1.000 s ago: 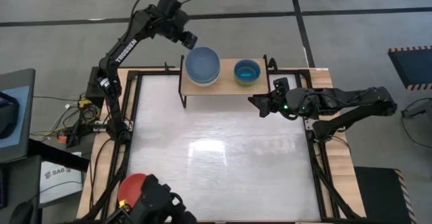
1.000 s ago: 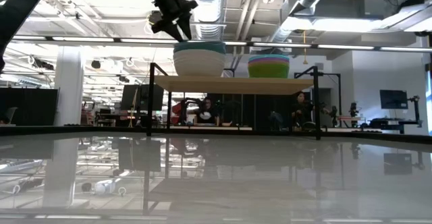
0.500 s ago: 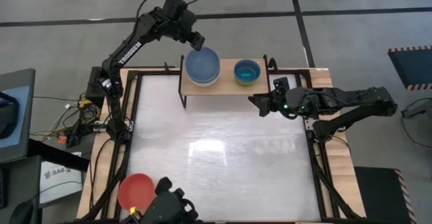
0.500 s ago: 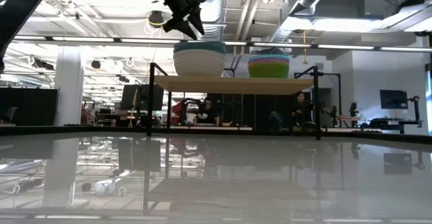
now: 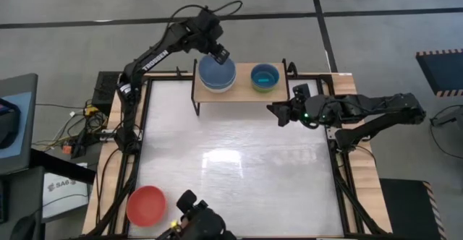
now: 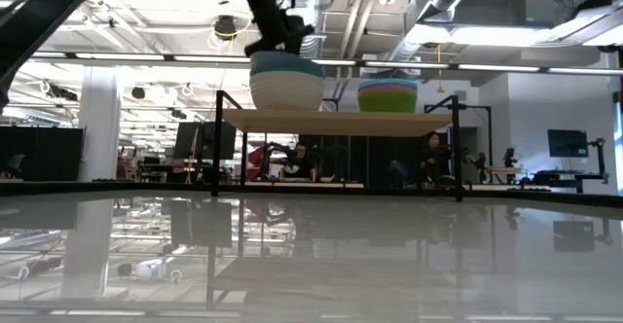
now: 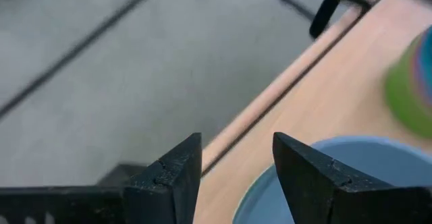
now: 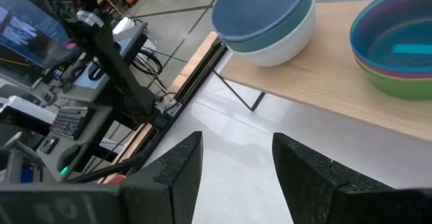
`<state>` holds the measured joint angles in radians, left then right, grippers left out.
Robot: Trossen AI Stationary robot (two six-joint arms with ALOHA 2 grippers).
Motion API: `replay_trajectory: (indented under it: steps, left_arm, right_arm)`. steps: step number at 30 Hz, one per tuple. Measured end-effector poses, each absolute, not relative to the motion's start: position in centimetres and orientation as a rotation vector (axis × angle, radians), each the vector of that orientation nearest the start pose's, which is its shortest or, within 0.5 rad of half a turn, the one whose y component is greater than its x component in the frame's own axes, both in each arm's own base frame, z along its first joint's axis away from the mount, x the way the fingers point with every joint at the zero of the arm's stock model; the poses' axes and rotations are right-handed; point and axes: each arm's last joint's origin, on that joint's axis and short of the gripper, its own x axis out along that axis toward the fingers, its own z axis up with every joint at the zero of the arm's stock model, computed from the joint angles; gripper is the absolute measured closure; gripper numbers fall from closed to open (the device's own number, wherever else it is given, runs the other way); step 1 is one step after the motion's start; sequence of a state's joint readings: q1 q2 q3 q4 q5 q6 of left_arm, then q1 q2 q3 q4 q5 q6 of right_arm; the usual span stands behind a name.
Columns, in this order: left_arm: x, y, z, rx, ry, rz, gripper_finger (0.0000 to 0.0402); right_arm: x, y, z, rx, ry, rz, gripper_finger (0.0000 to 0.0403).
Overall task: Place and stack bowls onto a shelf
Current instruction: Stack the large light blue on top of the large dark green bowl on the shelf, then stack the large orange bowl on top of the large light blue bowl on the shelf
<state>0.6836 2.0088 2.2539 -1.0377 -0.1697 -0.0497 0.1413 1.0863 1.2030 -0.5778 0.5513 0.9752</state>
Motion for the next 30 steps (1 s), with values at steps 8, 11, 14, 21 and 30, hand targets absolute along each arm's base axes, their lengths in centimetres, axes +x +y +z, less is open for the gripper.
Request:
replay_trajectory:
  steps: [8,11,14,21,30]
  left_arm:
    - [32.9,27.2,38.5,-0.291,0.776,0.804,0.0235]
    - [32.5,26.9,40.0,-0.279,0.736,0.812,0.0235]
    - [31.3,25.7,42.5,-0.251,0.694,0.798,0.0235]
    - [29.5,20.9,45.9,-0.126,0.695,0.652,0.0235]
    - [28.6,15.3,44.2,-0.151,0.958,0.508,0.0235]
  right_arm:
    - [21.5,1.7,38.3,0.783,0.216,-0.571,0.0196]
    - [21.5,1.7,38.2,0.778,0.226,-0.576,0.0196]
    - [21.5,1.7,38.2,0.774,0.228,-0.576,0.0196]
    - [20.9,1.7,37.2,0.718,0.344,-0.610,0.0196]
    - [21.7,1.7,35.5,0.705,0.527,-0.593,0.0196]
